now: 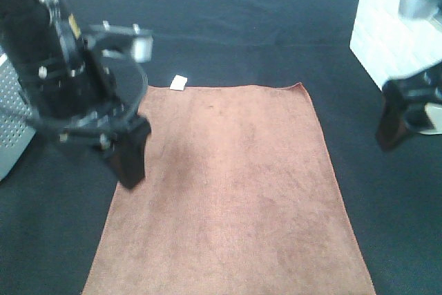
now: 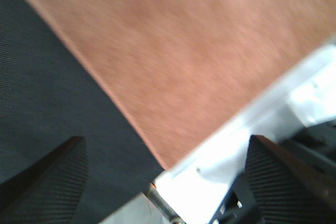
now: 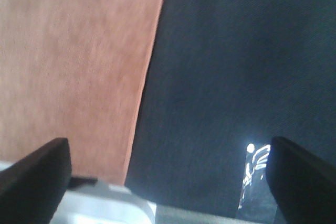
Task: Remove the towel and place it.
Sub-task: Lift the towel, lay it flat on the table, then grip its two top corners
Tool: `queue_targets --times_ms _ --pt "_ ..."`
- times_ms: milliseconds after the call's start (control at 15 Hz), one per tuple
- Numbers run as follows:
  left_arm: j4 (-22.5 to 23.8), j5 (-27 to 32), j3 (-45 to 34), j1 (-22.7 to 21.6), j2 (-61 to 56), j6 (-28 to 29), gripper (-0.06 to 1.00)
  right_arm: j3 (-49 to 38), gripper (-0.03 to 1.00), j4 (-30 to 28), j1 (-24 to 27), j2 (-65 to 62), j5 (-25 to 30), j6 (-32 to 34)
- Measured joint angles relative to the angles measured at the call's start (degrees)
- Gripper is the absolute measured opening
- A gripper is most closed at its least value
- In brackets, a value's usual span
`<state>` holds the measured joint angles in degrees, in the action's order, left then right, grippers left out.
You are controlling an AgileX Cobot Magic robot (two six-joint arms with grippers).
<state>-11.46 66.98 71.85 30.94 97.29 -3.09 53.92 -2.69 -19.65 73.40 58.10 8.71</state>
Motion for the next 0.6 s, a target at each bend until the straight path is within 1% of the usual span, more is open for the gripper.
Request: queue_targets --times_ms 67,133,200,267,333,400,467,600 --pt "1.09 -0.52 0.92 -1.32 0.23 0.74 0.77 0.92 0.92 -0.29 0.00 0.00 -0.52 1.15" --pt "1.03 -1.43 1.32 -2.58 0.23 1.03 0.77 1.26 0.92 -0.23 0.00 0.06 -2.64 1.03" --pt "-0.52 -1.60 1.95 -4.18 0.74 1.03 0.77 1.78 0.92 -0.17 0.00 0.80 -4.58 0.29" --pt "-2.12 -1.78 2.69 -6.25 1.60 1.03 0.77 5.61 0.92 0.29 0.00 4.18 -3.90 -1.83" --pt "-3.27 -2.81 4.18 -9.97 3.32 0.06 0.77 9.34 0.92 0.80 0.00 8.42 -2.23 -3.09" --pt "-3.50 -3.38 5.90 -12.38 4.70 -0.92 0.77 13.29 0.92 1.78 0.11 12.20 -0.69 -4.87" --pt "-3.61 -3.90 7.51 -14.44 6.02 -1.72 0.77 19.31 0.92 4.24 0.92 17.48 1.89 -6.88" --pt "-3.72 -5.50 9.97 -18.28 8.42 -2.98 0.77 28.65 0.92 13.12 4.47 25.27 5.39 -11.86"
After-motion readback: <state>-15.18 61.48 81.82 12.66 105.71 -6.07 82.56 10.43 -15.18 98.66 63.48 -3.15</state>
